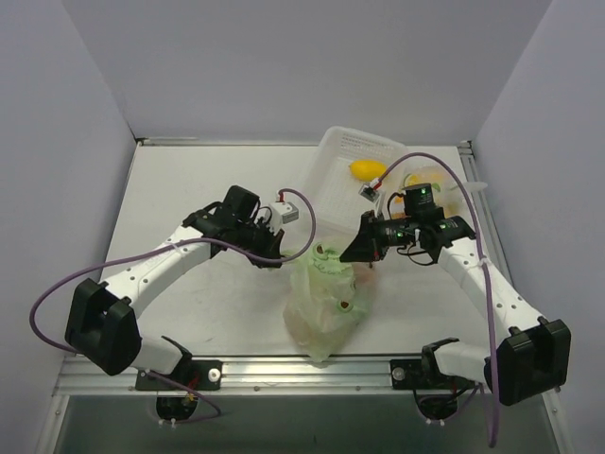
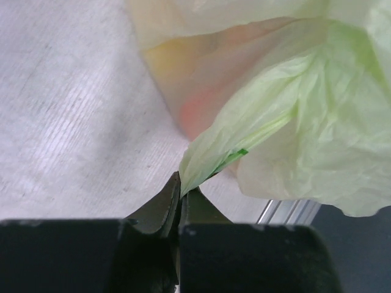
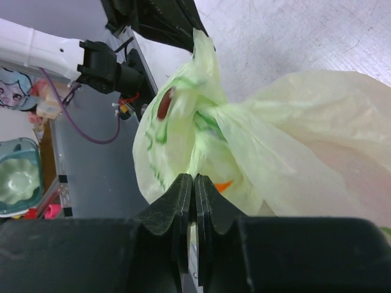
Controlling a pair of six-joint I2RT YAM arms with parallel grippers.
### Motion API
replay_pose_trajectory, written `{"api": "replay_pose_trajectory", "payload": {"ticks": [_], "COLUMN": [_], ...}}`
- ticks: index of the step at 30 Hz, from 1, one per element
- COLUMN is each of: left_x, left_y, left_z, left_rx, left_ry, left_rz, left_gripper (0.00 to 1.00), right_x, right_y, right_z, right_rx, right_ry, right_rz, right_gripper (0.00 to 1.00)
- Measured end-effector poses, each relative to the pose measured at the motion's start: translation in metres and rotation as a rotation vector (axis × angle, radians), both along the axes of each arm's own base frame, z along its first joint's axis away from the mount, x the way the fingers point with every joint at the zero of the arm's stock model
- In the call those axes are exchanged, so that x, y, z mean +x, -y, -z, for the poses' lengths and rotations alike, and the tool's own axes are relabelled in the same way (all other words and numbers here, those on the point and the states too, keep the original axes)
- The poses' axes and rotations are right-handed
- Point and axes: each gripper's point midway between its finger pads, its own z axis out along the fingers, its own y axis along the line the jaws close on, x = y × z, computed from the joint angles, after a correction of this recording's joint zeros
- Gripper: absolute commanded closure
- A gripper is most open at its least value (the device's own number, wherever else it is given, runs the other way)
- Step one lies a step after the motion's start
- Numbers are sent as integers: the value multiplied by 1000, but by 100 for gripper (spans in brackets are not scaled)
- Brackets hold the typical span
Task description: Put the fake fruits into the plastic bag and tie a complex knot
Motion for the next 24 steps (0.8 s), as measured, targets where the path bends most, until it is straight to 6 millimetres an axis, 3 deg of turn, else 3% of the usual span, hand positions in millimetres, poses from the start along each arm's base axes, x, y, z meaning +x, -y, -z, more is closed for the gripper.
{"api": "replay_pose_trajectory", "payload": {"ticks": [6, 16, 20, 24], "left_x": [24, 59, 58, 49], "left_y": [-36, -87, -97, -102], "left_z": [13, -20, -23, -9], "left_rx": [53, 17, 31, 60], "left_ry": [30, 143, 172, 165], "left_rz": [-93, -233, -224, -197], "left_gripper": [100, 100, 100, 100], "right_x": [7, 19, 21, 21], "right_y": [12, 26, 32, 39], "right_z": [-10, -11, -3, 21], "right_rx": [50, 55, 20, -33], "right_ry": [-29, 22, 83, 119], "right_rz": [44, 72, 54, 35], "right_gripper": [100, 100, 100, 100]}}
